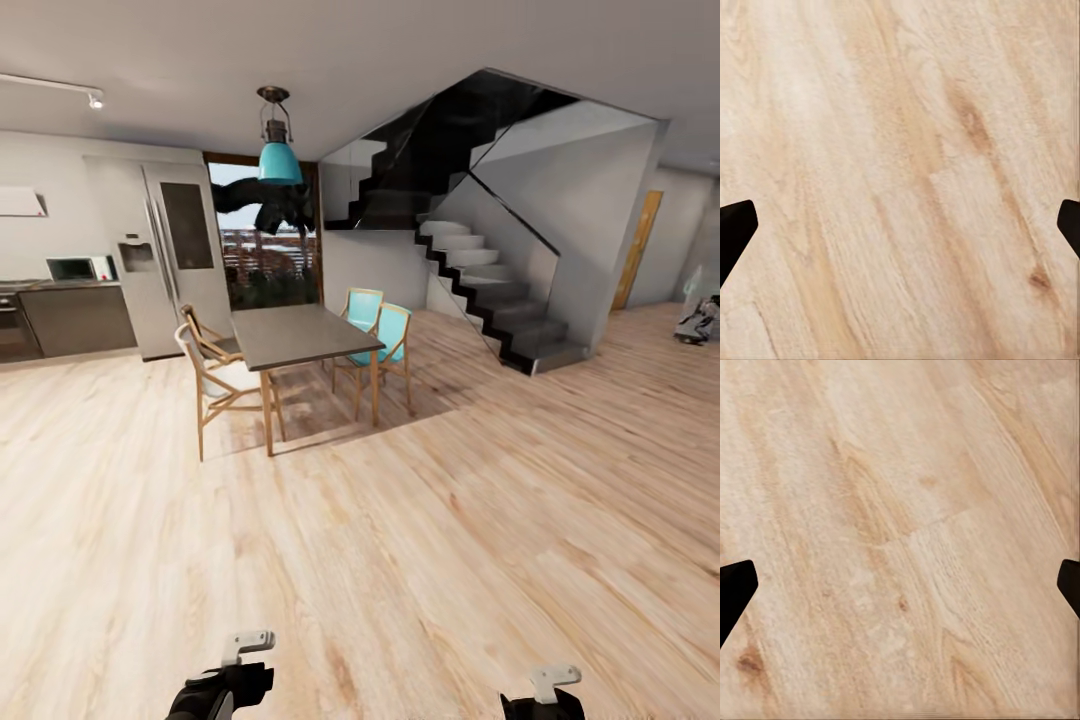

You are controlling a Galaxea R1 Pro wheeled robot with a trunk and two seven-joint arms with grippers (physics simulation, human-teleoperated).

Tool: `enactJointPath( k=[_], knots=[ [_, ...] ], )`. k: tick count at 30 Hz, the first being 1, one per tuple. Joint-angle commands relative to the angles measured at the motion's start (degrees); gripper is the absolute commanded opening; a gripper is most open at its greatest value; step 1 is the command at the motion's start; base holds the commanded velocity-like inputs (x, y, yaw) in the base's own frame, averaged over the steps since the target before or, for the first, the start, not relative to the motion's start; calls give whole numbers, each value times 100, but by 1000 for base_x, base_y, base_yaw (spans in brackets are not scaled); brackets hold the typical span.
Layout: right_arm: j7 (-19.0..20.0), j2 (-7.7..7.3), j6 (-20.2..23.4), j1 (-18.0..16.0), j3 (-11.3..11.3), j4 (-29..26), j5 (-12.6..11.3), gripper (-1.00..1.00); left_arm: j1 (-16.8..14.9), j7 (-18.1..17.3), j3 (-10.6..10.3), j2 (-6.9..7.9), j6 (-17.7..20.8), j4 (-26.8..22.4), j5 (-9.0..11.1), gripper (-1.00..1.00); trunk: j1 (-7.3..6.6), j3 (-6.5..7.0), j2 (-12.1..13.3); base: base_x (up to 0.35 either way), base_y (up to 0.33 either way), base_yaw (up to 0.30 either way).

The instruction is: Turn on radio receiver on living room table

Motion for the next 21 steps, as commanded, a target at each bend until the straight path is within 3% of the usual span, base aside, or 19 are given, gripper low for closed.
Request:
enactJointPath(
  k=[1, 21],
  knots=[
    [0, -1, -1, 0, 0, 0, -1, 100, 0, 0, 2, 2, 0, 2, 0, 100, 0, 0, 0, 0, 0, -279],
    [0, 1, 1, 0, -1, 0, 9, 100, -1, 0, 0, 4, 0, 5, 0, 100, 0, 0, 0, 0, 0, -279]
  ],
)
